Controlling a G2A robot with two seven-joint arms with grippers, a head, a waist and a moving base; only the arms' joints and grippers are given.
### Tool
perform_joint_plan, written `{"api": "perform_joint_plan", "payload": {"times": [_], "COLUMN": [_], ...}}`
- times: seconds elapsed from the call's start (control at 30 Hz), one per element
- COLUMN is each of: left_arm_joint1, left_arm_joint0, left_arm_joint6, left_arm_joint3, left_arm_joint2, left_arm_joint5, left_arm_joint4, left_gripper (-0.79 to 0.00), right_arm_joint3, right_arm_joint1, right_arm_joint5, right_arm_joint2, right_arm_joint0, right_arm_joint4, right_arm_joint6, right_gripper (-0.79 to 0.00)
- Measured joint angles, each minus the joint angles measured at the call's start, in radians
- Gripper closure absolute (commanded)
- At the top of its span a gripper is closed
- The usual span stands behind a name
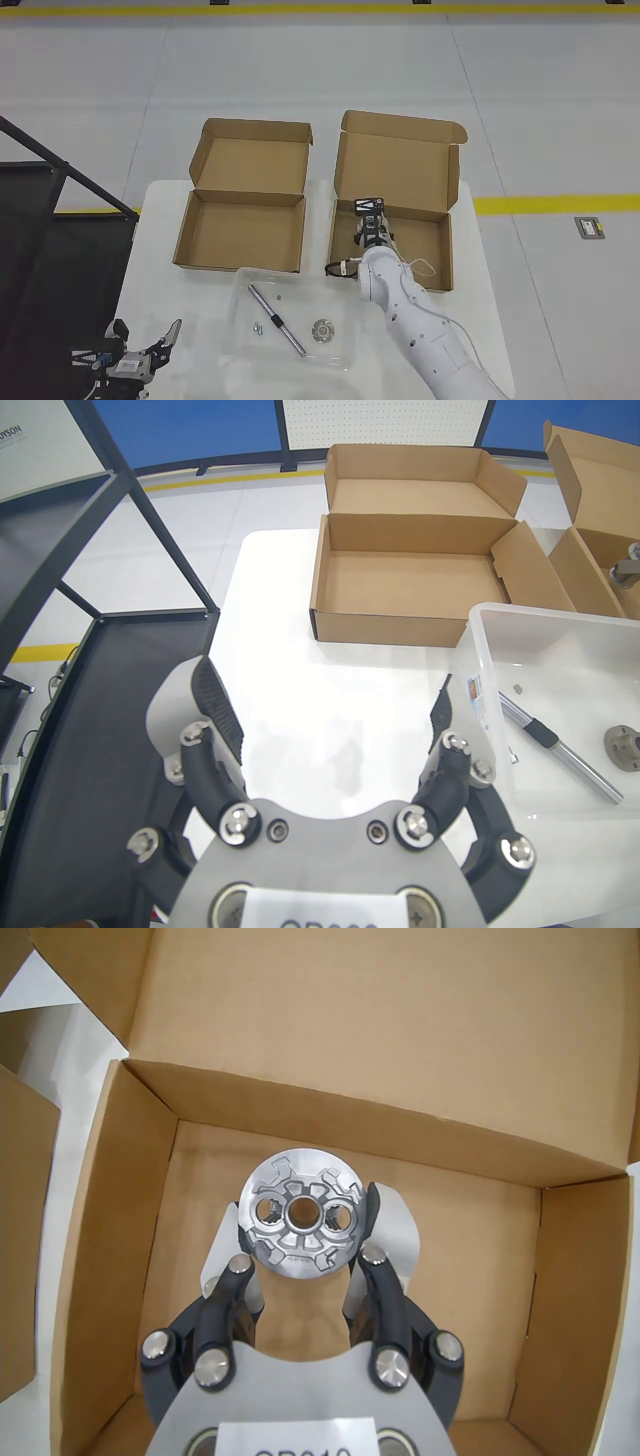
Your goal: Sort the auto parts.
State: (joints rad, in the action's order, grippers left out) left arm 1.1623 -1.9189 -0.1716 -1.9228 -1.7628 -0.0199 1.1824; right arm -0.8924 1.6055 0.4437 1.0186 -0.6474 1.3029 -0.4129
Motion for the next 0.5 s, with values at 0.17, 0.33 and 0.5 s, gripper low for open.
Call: {"api": "perform_joint_plan", "payload": {"times": [0.17,0.33,0.5], "left_arm_joint1": [0.0,0.0,0.0], "left_arm_joint0": [0.0,0.0,0.0], "left_arm_joint6": [0.0,0.0,0.0], "left_arm_joint3": [0.0,0.0,0.0], "left_arm_joint2": [0.0,0.0,0.0], "left_arm_joint5": [0.0,0.0,0.0], "left_arm_joint4": [0.0,0.0,0.0], "left_gripper": [-0.785,-0.785,-0.785], "right_arm_joint3": [-0.005,-0.03,-0.184], "right_arm_joint1": [-0.001,-0.004,-0.019], "right_arm_joint5": [-0.03,-0.041,-0.098], "right_arm_joint2": [0.016,0.031,0.058], "right_arm_joint0": [-0.011,-0.036,-0.115], "right_arm_joint4": [-0.006,0.002,0.016], "right_arm_joint6": [-0.003,0.006,0.011], "right_gripper": [-0.785,-0.785,-0.785]}}
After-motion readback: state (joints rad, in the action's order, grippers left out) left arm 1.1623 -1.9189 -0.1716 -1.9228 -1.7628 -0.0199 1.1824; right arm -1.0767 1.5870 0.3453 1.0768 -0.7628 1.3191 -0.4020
